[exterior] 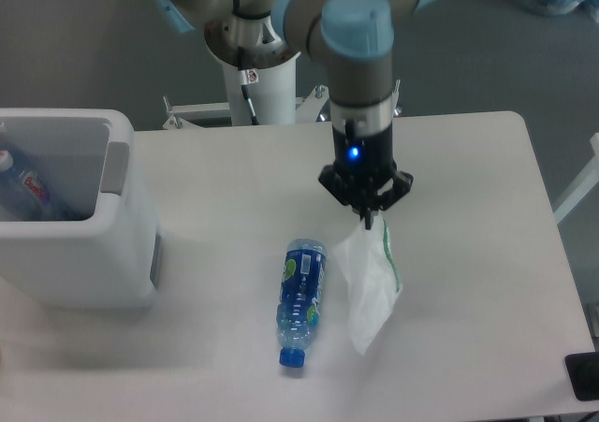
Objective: Place the trash in the trash can
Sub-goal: 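Carry the bag over the white trash bin and lower it in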
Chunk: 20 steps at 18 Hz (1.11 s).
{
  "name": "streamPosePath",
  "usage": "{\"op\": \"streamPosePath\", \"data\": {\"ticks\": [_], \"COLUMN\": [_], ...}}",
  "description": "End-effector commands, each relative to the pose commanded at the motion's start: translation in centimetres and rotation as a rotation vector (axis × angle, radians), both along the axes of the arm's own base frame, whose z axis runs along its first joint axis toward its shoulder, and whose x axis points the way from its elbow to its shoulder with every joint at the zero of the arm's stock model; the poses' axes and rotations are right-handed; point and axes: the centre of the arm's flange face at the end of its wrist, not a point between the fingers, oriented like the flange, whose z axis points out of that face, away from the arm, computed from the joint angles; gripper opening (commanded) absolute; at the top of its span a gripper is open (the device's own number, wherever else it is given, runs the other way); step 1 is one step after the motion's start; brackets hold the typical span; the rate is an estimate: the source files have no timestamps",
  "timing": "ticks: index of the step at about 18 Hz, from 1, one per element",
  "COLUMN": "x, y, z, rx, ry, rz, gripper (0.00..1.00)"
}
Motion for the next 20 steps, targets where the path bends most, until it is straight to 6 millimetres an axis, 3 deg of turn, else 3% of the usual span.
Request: {"op": "streamPosePath", "data": {"ticks": [4,7,13,15,20], "x": [3.6,8.9,17.3,20.0,23.8], "y": [-0.2,0.8,0.0,-0.1,-1.2], "z": [3.9,5.5,10.6,11.3,11.2], "rx": [0.126,0.162,0.253,0.253,0.251], "ry": [-0.069,-0.169,-0.186,-0.190,-0.182], "rz": [-0.062,-0.167,-0.278,-0.320,-0.382], "gripper": [0.00,0.00,0.00,0.00,0.00]}}
